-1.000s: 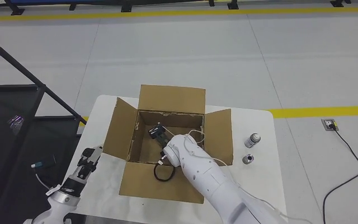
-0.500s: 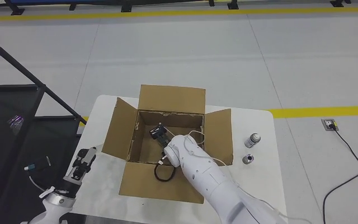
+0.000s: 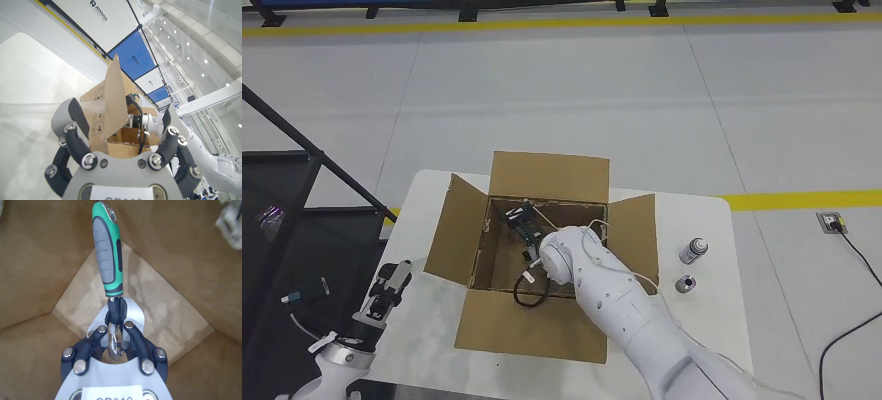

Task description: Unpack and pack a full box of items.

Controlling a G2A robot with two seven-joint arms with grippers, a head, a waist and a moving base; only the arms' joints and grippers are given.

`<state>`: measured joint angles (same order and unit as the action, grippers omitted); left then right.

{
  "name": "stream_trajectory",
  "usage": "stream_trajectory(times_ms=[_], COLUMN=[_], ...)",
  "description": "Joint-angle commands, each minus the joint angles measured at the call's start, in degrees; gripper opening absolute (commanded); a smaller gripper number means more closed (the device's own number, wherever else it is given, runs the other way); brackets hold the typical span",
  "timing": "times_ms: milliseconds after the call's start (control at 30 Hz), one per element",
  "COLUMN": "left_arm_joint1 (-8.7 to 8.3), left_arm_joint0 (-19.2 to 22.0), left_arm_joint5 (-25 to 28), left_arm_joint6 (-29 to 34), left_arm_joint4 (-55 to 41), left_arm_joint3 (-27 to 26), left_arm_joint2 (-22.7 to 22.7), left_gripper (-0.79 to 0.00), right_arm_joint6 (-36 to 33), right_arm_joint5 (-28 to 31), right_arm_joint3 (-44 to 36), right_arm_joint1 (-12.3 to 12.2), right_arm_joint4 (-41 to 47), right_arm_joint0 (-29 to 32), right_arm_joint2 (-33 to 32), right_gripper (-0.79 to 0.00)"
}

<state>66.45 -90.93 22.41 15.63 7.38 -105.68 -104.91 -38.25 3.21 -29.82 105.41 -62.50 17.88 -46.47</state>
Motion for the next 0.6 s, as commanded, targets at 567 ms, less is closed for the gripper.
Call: stream_trajectory(times_ms=[567], left_arm_joint1=[0.04], left_arm_joint0=[2.29], left_arm_joint5=[-0.37], left_arm_joint6=[0.64], left_arm_joint4=[1.78], left_arm_joint3=[0.34], left_arm_joint2=[3.2], left_gripper=[0.0], right_arm_joint6=[-7.94], right_arm_joint5=[-3.36], right_arm_joint3=[-88.44], right_arm_joint1=[-12.37], right_arm_joint4=[-26.85], right_arm_joint0=[45.35], right_arm_joint2=[-20.28], right_gripper=[-0.785])
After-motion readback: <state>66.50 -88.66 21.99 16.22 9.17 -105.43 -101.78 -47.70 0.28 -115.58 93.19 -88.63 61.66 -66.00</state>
